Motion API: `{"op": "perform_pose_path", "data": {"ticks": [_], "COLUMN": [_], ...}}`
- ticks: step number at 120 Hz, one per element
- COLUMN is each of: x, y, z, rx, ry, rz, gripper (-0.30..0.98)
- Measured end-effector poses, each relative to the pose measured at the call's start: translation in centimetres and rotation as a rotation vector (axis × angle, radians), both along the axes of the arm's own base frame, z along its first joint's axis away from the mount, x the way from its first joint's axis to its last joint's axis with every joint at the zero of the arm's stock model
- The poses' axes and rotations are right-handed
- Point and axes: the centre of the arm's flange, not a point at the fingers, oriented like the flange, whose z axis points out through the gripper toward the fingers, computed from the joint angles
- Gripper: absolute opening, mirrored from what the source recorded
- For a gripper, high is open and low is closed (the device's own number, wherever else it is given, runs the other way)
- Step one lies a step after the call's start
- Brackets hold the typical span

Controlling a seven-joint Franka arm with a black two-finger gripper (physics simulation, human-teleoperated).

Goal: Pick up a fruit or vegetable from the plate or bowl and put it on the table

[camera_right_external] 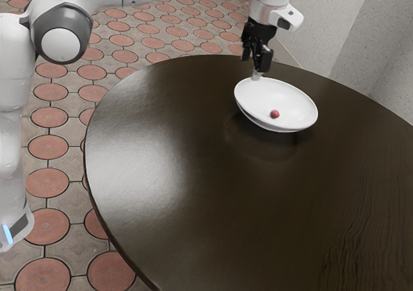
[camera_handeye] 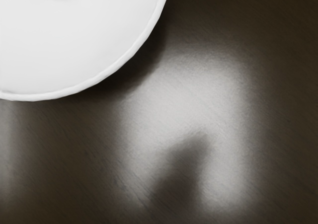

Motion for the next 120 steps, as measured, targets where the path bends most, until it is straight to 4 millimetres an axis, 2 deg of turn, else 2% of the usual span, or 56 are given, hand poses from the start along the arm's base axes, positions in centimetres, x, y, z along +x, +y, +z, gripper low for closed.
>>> {"op": "perform_pose_path", "data": {"ticks": [46, 55, 60, 82, 89, 98, 104, 120], "x": [0.3, 2.2, 3.5, 10.4, 11.7, 13.4, 14.1, 15.0], "y": [0.0, 0.1, 0.4, 2.2, 2.5, 3.1, 3.7, 9.9], "z": [0.2, 1.7, 1.9, -4.1, -4.6, -6.8, -7.3, -9.7], "rx": [0.003, 0.003, 0.004, 0.008, 0.011, 0.013, 0.017, 0.027], "ry": [-0.019, -0.084, -0.114, -0.215, -0.268, -0.310, -0.338, -0.372], "rz": [-0.007, -0.010, -0.010, -0.036, -0.045, -0.051, -0.051, 0.040], "gripper": [0.69, 0.69, 0.69, 0.69, 0.69, 0.69, 0.69, 0.69]}}
